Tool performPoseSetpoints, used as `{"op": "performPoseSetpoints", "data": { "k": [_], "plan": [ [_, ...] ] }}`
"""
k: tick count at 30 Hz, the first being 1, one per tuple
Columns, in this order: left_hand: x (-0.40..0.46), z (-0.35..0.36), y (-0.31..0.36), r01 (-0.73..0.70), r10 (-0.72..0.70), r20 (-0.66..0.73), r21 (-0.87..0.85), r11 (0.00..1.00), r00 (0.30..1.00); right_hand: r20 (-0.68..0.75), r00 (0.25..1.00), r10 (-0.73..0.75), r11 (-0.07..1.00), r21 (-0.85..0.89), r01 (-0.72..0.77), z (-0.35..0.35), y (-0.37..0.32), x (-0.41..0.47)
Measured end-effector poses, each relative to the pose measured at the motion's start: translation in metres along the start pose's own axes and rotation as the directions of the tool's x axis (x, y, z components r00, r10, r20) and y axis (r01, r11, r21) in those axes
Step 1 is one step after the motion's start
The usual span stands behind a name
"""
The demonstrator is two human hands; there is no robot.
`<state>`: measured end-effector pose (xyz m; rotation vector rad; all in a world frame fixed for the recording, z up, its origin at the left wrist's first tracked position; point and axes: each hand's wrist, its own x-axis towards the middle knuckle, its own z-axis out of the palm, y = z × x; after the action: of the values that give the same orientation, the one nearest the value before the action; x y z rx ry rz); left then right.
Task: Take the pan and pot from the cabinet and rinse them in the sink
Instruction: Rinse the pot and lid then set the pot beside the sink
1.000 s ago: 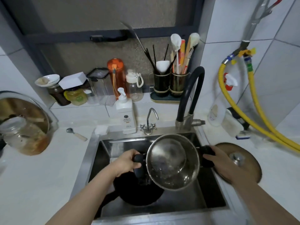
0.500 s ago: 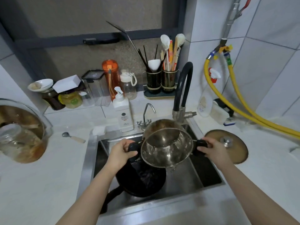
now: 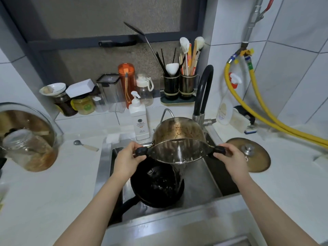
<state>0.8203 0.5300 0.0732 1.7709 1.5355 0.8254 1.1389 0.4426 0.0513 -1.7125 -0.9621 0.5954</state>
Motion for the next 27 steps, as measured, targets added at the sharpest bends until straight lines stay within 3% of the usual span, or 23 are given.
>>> {"op": "performPoseSetpoints", "data": {
  "k": [18,27],
  "plan": [
    [-0.013,-0.001,0.001,-0.047,0.052,-0.086,0.049,0.998,0.995,-0.004,0.993,-0.118,0.993,-0.011,0.118,-0.004,-0.015,-0.016],
    [-0.007,0.004,-0.01,-0.053,0.051,0.059,0.034,0.998,0.997,0.088,0.988,-0.128,0.969,-0.202,0.143,-0.013,0.004,-0.007]
  ]
}}
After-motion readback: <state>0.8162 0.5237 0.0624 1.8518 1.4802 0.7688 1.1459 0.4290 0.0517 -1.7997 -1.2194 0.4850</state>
